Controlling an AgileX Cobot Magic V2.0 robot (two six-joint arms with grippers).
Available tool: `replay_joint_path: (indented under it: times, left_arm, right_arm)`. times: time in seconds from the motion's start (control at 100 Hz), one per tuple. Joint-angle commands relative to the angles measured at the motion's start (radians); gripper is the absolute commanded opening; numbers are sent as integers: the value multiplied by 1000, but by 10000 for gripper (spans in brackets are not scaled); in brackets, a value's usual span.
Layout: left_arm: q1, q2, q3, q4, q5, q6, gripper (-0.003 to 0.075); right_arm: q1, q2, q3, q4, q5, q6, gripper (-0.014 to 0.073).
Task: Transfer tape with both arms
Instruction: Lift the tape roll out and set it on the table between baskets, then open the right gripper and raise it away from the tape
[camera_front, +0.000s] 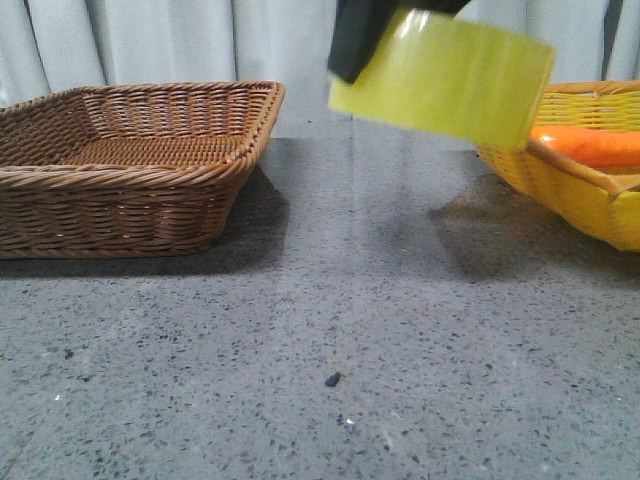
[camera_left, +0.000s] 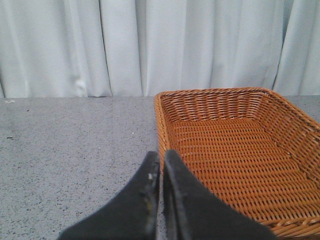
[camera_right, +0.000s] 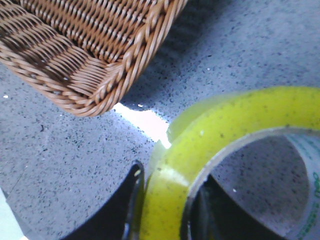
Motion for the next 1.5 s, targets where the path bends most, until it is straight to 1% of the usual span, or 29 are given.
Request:
replay_joint_path:
  times: [0.0, 0.3, 0.59, 0.66, 0.75, 0.85, 0.92, 0.99, 1.14, 1.24, 1.31, 1.41, 1.49]
  left_arm:
    - [4, 17, -37, -1, -84, -8, -21]
    - [4, 17, -37, -1, -93, -8, -21]
    - [4, 17, -37, -1, -99, -8, -9]
    - [4, 17, -37, -1, -106, -8, 33]
    - [4, 17, -37, -1, -108, -8, 132]
    - [4, 17, -37, -1, -119, -8, 270]
    - [4, 17, -37, -1, -127, -8, 328]
    - [4, 17, -37, -1, -131, -8, 336]
    - [4, 17, -51, -1, -128, -8, 335]
    - [4, 17, -93, -1, -123, -6, 335]
    - [-3, 19, -134, -1, -91, -6, 335]
    - [-34, 36, -183, -3, -53, -6, 335]
    - [-83, 68, -214, -3, -50, -6, 335]
  right_arm:
    - [3, -1, -39, 10, -54, -6, 99]
    - [3, 103, -39, 10, -58, -6, 101]
    - [3, 106, -43, 10, -58, -7, 101]
    - [3, 106, -43, 10, -53, -7, 101]
    - [3, 106, -43, 10, -51, -7, 117]
    - [3, 106, -43, 10, -51, -7, 211]
    - [3, 106, -43, 10, -51, -7, 274]
    - [3, 106, -43, 10, -51, -7, 302]
    - [3, 106, -58, 8, -43, -7, 299]
    - [3, 101, -88, 8, -15, -7, 281]
    - [3, 91, -112, 8, 11, -7, 230]
    - [3, 64, -137, -3, 33, -7, 104]
    - [3, 29, -139, -10, 28, -7, 0]
